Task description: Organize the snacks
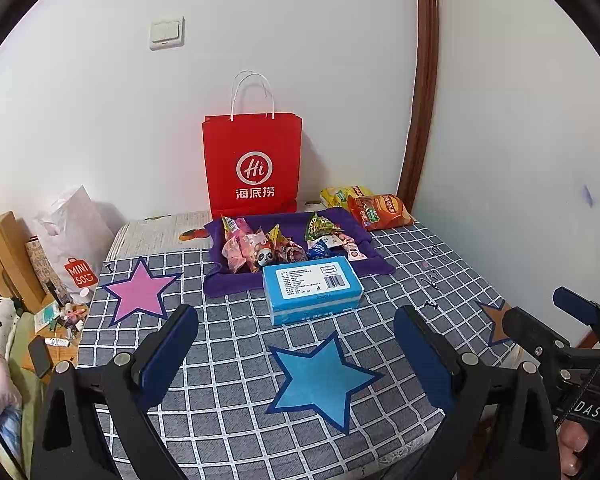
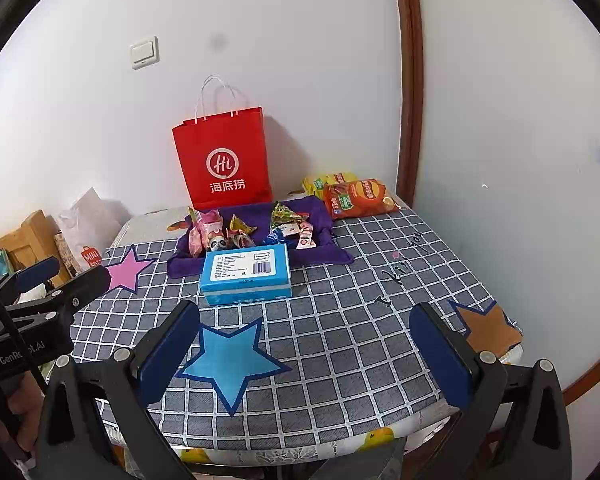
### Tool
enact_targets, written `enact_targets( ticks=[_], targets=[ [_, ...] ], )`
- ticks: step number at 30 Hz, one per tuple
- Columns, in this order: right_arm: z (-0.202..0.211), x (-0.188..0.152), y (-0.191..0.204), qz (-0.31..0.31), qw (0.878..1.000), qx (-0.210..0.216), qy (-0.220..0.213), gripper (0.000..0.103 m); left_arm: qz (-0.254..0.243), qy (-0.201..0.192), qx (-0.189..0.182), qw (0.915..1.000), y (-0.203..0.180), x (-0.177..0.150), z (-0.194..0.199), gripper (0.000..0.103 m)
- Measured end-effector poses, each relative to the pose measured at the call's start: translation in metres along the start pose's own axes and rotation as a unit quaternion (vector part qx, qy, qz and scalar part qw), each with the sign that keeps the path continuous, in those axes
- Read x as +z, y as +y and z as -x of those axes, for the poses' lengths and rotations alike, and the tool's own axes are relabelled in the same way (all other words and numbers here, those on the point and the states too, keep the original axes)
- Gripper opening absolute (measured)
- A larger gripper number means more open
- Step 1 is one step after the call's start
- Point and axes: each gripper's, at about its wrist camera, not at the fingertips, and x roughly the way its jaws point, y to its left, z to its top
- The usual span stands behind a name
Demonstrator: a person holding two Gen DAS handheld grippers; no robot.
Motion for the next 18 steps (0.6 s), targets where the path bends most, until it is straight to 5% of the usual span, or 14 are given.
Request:
enact_targets(
  ticks=[18],
  targets=[
    [0.0039, -0.0049, 0.0063, 0.0, 1.0, 0.001, -0.004, 0.103, 0.006, 0.005, 0.0, 1.0, 0.0039, -0.0033, 0.0007, 0.099]
  ],
)
